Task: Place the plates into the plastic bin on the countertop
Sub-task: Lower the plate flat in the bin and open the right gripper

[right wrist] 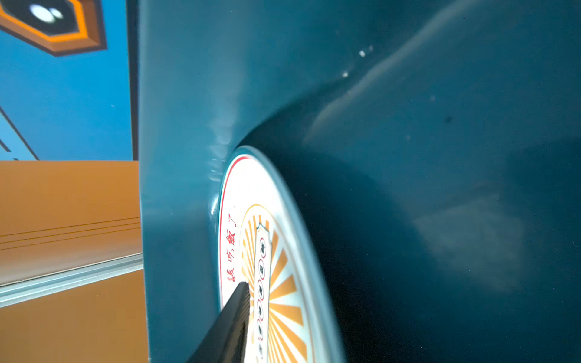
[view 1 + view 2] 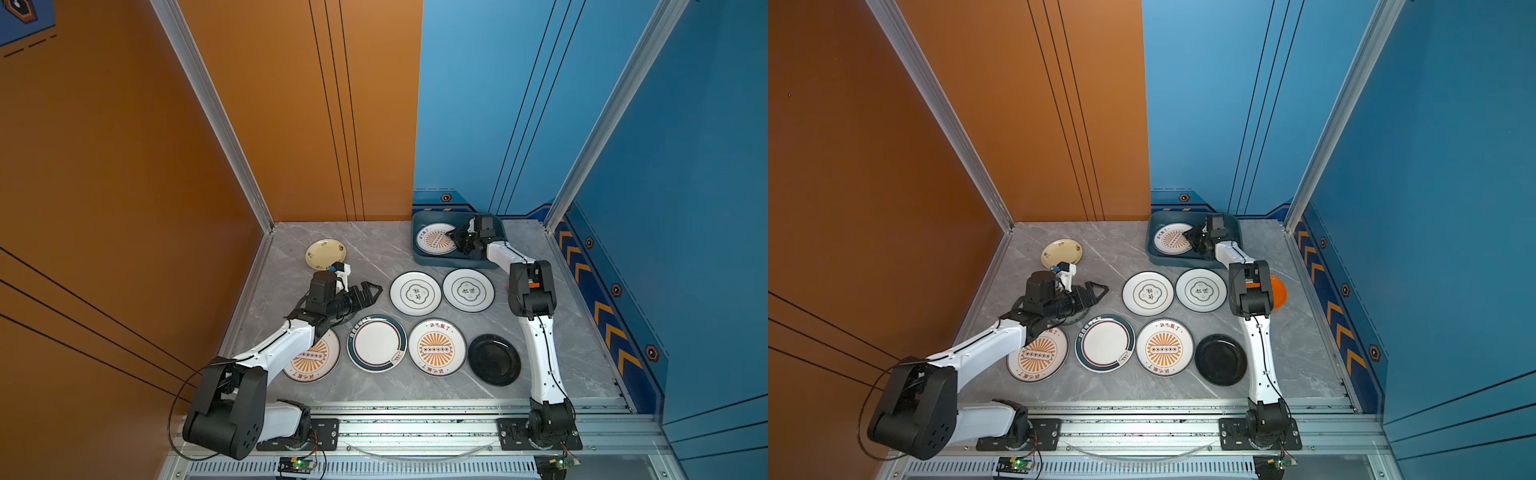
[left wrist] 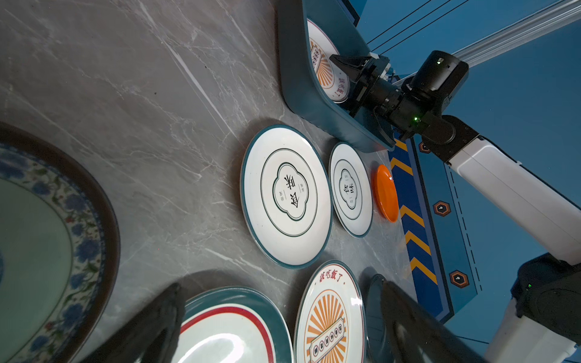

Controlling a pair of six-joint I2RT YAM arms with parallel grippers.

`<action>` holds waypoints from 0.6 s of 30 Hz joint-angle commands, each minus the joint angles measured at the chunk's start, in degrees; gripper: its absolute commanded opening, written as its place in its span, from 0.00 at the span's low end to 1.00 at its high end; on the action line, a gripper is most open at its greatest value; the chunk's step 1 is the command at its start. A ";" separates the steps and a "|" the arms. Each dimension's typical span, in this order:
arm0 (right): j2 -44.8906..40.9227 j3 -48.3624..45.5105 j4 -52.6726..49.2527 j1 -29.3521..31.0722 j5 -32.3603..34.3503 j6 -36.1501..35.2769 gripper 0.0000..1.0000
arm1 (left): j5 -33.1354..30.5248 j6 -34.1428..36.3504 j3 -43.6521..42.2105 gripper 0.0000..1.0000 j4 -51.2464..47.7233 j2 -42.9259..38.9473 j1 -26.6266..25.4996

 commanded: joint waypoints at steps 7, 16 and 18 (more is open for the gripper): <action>2.93 8.27 -12.42 1.14 2.21 -7.50 0.49 | 1.58 -0.62 0.28 0.98 1.14 1.17 -0.44; 1.54 13.79 -24.49 2.67 12.86 -19.54 0.55 | 1.36 -0.43 0.40 0.98 0.80 1.85 -1.40; 0.77 13.81 -25.97 3.16 15.92 -22.50 0.55 | 1.31 -0.29 0.52 0.98 0.66 2.08 -1.58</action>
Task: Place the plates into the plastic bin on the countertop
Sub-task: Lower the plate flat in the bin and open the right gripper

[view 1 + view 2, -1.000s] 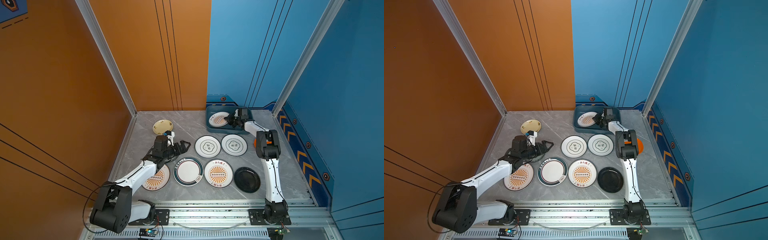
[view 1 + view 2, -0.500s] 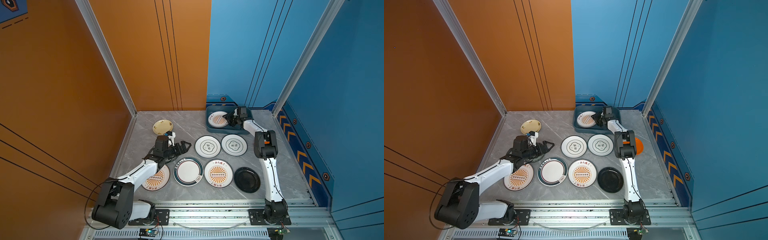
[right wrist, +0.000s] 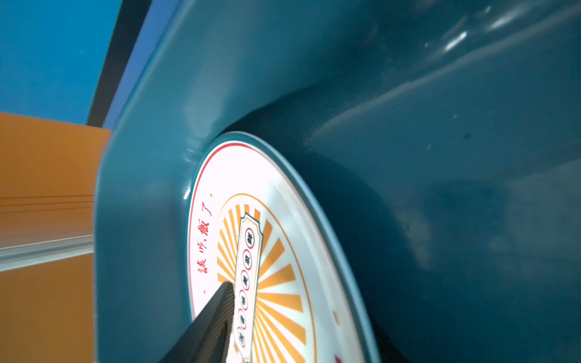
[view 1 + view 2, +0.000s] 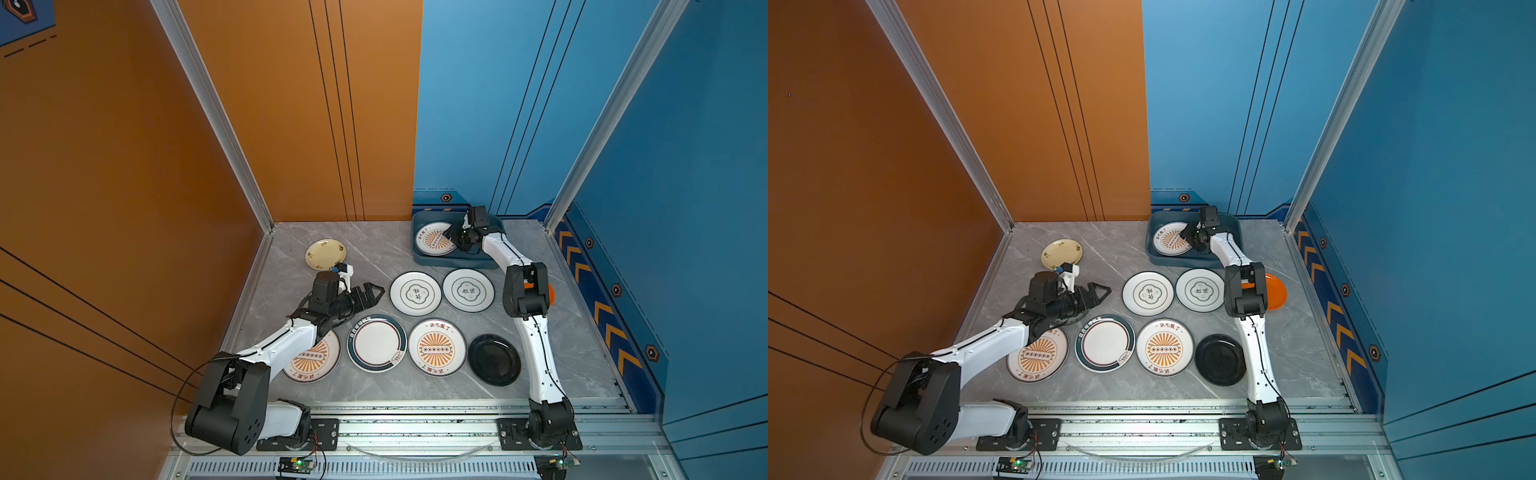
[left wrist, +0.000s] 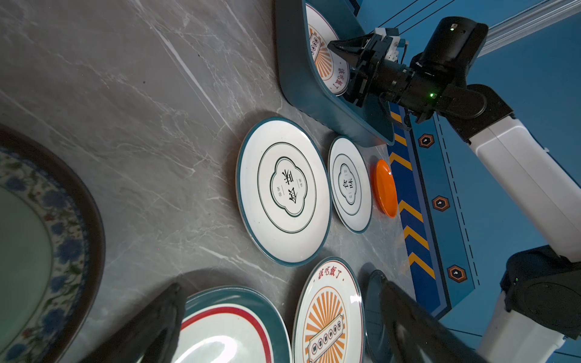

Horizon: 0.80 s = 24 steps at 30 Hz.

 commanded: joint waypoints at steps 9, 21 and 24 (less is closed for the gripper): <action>-5.63 1.02 -11.12 3.78 22.12 -20.37 0.56 | -0.25 1.54 2.24 0.98 -2.01 3.82 -2.34; -12.13 -1.65 -10.35 7.40 36.24 -31.00 0.59 | -3.29 3.05 6.01 0.98 -4.77 6.86 -5.24; -18.49 -7.83 -6.61 6.98 34.65 -29.63 0.59 | -4.20 3.97 7.51 0.99 -5.79 8.31 -5.68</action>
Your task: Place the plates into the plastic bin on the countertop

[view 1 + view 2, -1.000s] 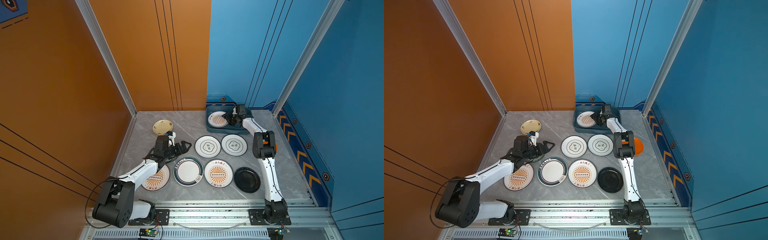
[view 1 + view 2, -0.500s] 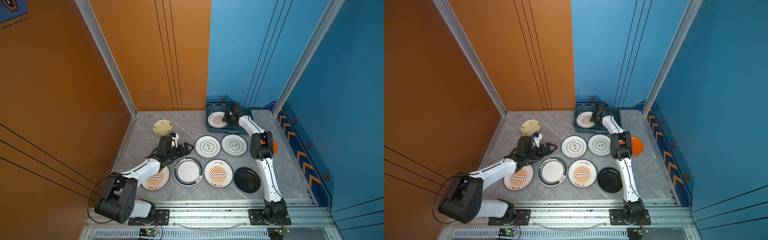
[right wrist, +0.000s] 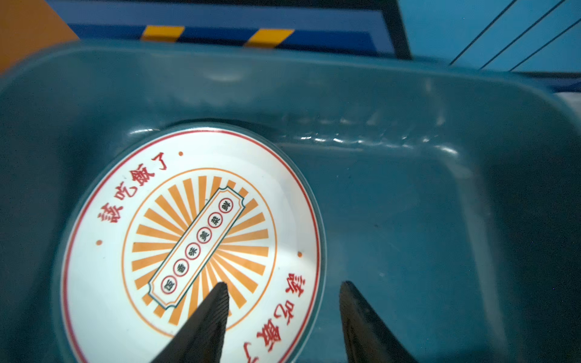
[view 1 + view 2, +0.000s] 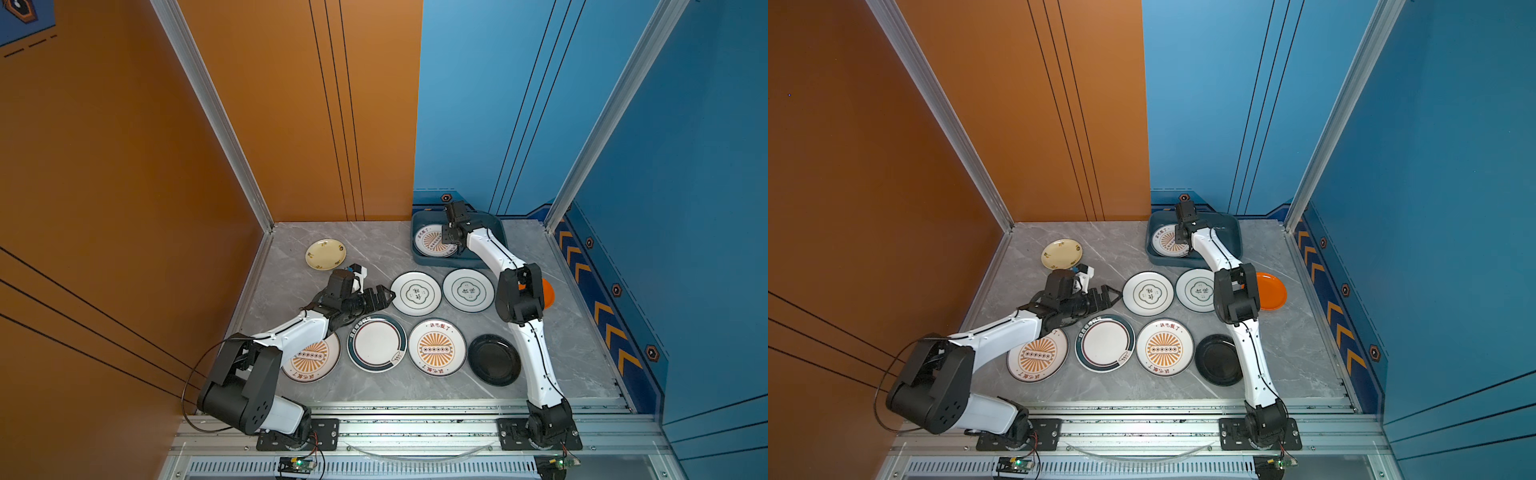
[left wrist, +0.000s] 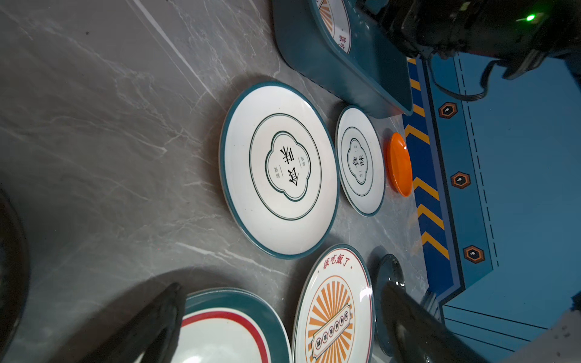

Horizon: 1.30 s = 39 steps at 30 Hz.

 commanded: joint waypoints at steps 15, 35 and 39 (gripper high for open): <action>-46.39 -47.04 15.67 -2.19 -8.11 4.96 0.60 | -5.77 6.08 10.01 0.90 -6.99 11.41 -3.35; -79.28 -84.40 18.50 -12.44 -16.54 12.25 0.62 | -3.29 3.13 16.62 0.59 0.25 25.78 -2.06; -82.57 -87.99 18.54 -13.18 -17.01 13.06 0.63 | -2.06 1.11 16.52 0.47 3.33 26.90 -1.34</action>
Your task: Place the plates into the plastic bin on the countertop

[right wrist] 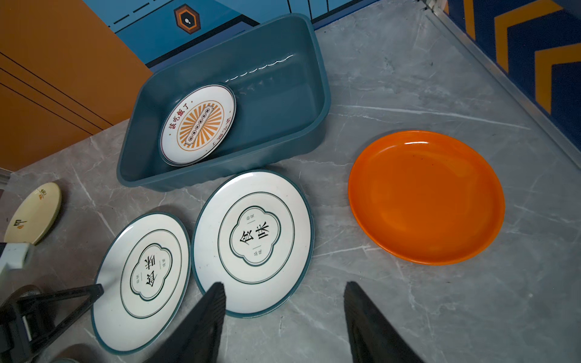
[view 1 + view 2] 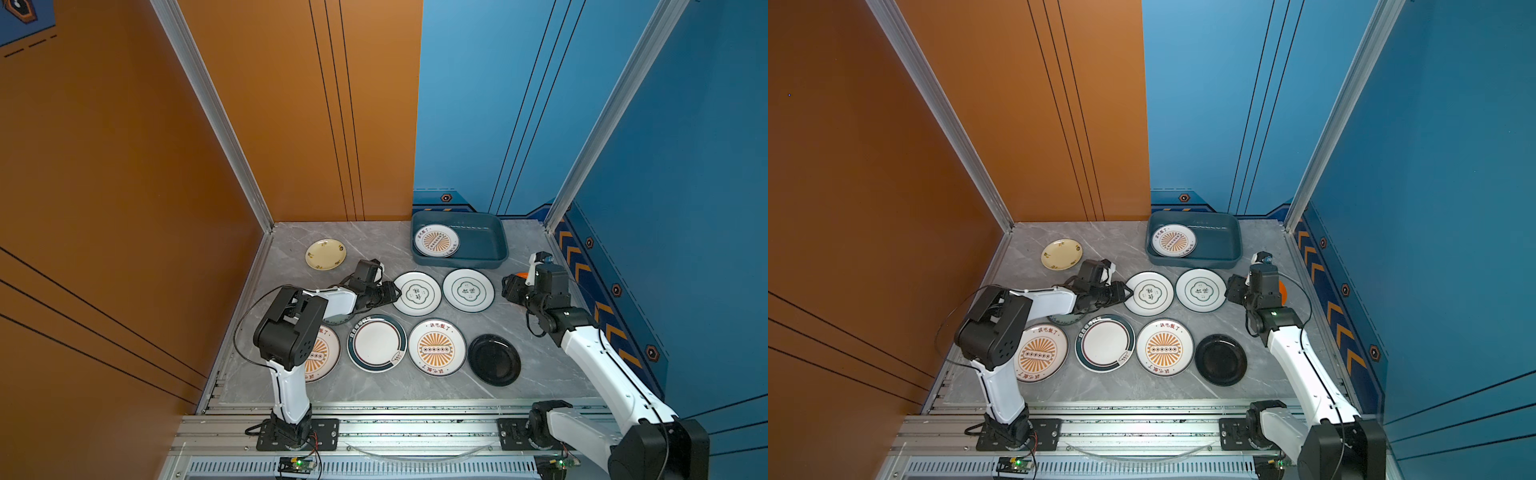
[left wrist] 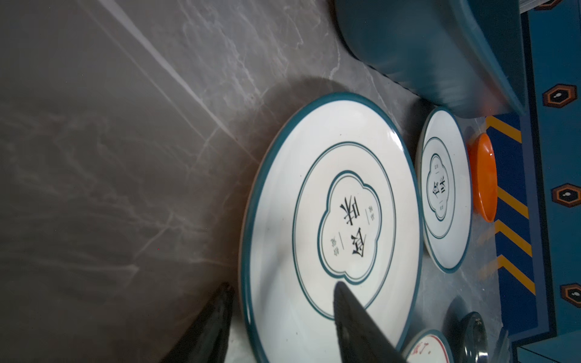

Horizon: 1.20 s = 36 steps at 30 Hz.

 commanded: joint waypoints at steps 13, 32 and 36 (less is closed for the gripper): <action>-4.51 -7.02 2.80 -2.49 -3.83 3.43 0.63 | 3.86 -3.51 -0.24 0.16 4.99 3.26 1.34; -4.17 -10.59 6.61 -2.76 -12.94 5.82 0.65 | 7.38 -5.19 -3.64 0.00 7.71 -0.54 5.26; -0.79 -10.64 12.38 -2.76 -21.98 8.00 0.66 | 8.78 -5.54 -5.28 0.00 7.67 -3.24 6.01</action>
